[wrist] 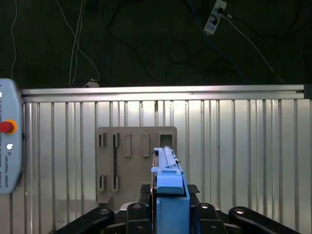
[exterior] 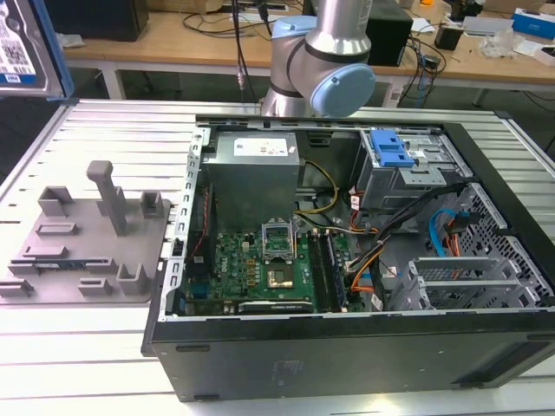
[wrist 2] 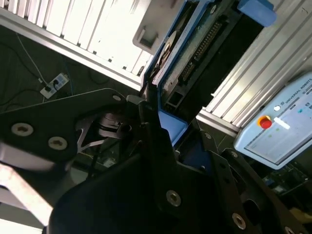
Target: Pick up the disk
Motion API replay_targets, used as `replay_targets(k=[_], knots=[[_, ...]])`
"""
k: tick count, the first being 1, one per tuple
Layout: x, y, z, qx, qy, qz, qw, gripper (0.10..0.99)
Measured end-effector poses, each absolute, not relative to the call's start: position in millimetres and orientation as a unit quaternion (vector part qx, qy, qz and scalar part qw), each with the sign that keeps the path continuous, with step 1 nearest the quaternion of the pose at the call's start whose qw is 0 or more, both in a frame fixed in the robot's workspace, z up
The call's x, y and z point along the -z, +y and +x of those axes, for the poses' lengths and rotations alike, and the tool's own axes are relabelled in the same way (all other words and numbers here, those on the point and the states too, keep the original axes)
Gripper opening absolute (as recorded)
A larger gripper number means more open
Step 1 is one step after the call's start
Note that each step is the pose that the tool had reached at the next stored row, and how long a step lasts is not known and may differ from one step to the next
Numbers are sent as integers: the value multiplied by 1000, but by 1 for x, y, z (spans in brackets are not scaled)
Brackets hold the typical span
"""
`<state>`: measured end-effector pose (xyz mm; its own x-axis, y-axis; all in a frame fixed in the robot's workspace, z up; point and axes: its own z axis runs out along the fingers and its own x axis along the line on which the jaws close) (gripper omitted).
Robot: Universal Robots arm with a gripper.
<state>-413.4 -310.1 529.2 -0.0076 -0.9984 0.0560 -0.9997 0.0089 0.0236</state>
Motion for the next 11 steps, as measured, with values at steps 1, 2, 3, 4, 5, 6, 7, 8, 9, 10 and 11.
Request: replay_targets(k=[1, 2, 3, 4, 5, 6, 7, 8, 9, 10, 11], knots=[[-534, -310, -413, -12, -710, 704, 28, 369], [-539, -310, -413, -12, -710, 704, 29, 369], [-542, -310, -413, -12, -710, 704, 29, 369], [-543, -310, -413, -12, -710, 704, 29, 369], [-543, -310, -413, -12, -710, 704, 29, 369], [-543, -310, -413, -12, -710, 704, 29, 369], [-543, -310, -413, -12, -710, 704, 29, 369], [-543, -310, -413, -12, -710, 704, 29, 369], [-543, -310, -413, -12, -710, 704, 29, 369], [-543, -310, -413, -12, -710, 704, 29, 369], [-543, -310, -413, -12, -710, 704, 29, 369]])
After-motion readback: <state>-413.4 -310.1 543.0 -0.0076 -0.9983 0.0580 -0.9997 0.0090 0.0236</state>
